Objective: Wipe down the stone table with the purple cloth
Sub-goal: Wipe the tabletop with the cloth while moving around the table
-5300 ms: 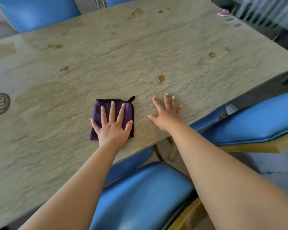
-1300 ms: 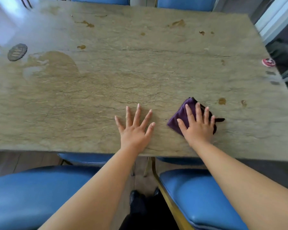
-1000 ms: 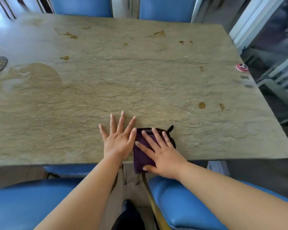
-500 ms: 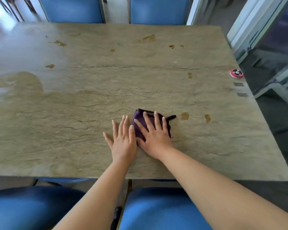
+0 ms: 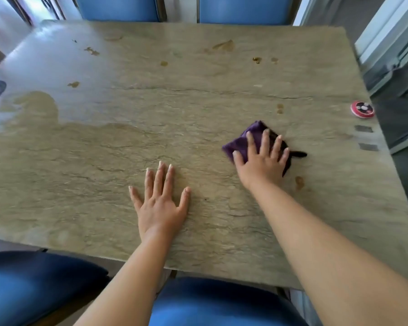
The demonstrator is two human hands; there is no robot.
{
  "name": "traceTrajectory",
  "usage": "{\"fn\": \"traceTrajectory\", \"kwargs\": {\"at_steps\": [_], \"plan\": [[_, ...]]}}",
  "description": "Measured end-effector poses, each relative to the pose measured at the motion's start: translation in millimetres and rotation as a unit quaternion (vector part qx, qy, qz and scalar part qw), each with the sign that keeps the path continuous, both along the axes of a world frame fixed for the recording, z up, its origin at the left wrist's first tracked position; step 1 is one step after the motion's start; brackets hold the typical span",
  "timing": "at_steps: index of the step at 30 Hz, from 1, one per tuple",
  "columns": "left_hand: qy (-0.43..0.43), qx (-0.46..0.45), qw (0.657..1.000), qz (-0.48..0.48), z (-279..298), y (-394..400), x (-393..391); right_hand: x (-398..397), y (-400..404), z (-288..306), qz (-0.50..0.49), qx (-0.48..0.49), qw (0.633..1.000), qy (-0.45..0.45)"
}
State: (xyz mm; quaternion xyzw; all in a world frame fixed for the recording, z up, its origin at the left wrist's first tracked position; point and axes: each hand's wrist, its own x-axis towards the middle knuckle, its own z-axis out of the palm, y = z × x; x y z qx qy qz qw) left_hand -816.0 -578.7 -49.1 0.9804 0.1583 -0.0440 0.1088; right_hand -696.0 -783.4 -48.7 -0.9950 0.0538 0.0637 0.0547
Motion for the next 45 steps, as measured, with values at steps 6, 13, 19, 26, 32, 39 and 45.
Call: {"fn": "traceTrajectory", "kwargs": {"at_steps": [6,13,19,26,32,39,45], "plan": [[0.043,-0.01,0.997,0.067,5,-18,6,-119,-5,1,0.293,0.0,0.956,0.005],[0.027,-0.007,0.996,-0.079,5,-111,3,-69,-103,-1,0.187,-0.011,0.982,-0.038],[0.018,0.014,0.995,-0.097,-5,-112,4,-69,-94,1,-0.136,-0.004,0.991,0.012],[0.022,0.012,0.994,-0.106,-3,-110,3,-175,-89,2,0.253,0.019,0.967,-0.002],[0.039,-0.048,0.997,-0.052,12,-135,4,-162,-177,5,0.212,-0.008,0.977,0.007],[0.007,-0.055,0.979,-0.196,8,-187,-11,-171,-142,8,-0.008,0.007,1.0,-0.001],[-0.09,-0.179,0.924,-0.325,25,-217,-22,-198,-186,9,0.053,0.234,0.964,-0.11]]}}
